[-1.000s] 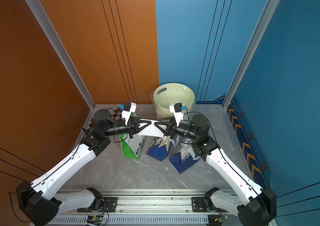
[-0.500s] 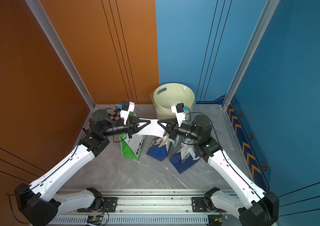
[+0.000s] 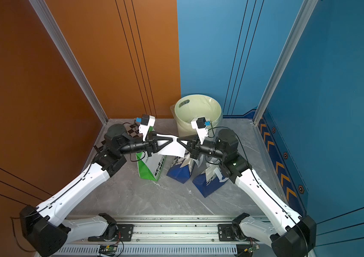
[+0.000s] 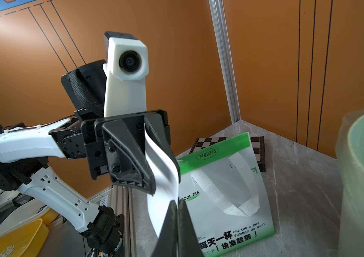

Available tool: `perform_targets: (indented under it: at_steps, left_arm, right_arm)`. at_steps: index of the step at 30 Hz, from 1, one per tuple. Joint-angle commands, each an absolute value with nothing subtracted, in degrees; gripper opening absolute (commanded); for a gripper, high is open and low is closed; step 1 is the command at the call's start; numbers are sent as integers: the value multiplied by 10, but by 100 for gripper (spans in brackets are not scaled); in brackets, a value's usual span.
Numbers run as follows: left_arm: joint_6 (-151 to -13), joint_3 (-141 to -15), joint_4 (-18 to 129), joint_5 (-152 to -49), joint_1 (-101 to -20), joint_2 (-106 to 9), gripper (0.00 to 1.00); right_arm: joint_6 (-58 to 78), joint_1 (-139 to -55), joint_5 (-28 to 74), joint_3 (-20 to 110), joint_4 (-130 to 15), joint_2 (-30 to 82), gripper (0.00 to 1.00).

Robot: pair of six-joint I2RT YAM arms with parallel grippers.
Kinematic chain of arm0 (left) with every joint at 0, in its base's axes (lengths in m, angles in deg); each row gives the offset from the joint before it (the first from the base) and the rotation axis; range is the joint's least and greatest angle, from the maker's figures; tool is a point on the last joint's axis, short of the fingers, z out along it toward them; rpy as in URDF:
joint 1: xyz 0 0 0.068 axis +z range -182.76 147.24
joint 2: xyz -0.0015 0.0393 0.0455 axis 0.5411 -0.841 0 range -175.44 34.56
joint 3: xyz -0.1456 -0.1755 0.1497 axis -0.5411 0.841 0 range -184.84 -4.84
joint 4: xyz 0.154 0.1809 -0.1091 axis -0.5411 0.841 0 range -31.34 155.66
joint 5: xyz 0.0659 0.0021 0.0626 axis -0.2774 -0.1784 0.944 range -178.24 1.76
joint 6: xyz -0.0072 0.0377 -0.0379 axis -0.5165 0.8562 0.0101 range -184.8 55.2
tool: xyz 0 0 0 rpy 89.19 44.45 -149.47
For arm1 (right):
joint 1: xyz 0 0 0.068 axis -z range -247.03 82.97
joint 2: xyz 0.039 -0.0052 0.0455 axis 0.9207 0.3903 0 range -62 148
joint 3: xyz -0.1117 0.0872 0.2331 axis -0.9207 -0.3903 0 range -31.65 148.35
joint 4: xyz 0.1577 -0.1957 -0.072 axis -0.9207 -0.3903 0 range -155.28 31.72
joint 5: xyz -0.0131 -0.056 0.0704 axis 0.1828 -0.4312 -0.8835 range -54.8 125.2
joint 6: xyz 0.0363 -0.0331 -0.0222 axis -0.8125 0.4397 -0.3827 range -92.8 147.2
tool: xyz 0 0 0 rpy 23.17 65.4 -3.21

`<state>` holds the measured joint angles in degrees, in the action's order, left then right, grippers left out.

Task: Shred takeout receipts and throw away
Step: Shred the takeout receipt.

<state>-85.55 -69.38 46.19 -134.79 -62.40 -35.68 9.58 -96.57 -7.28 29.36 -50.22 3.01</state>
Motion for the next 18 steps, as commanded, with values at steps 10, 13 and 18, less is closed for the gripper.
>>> perform_targets:
  at_steps: [10,13,18]
  left_arm:
    - [-914,-713,456,-1296,-619,-369,0]
    - [-953,-712,457,-1268,-619,-382,0]
    - [-984,-706,457,-1248,-627,-391,0]
  right_arm:
    - [292,-1009,39,373,-666,34,0]
    - [406,-1046,149,371,-685,18,0]
    - [583,-1123,283,362,-677,-6,0]
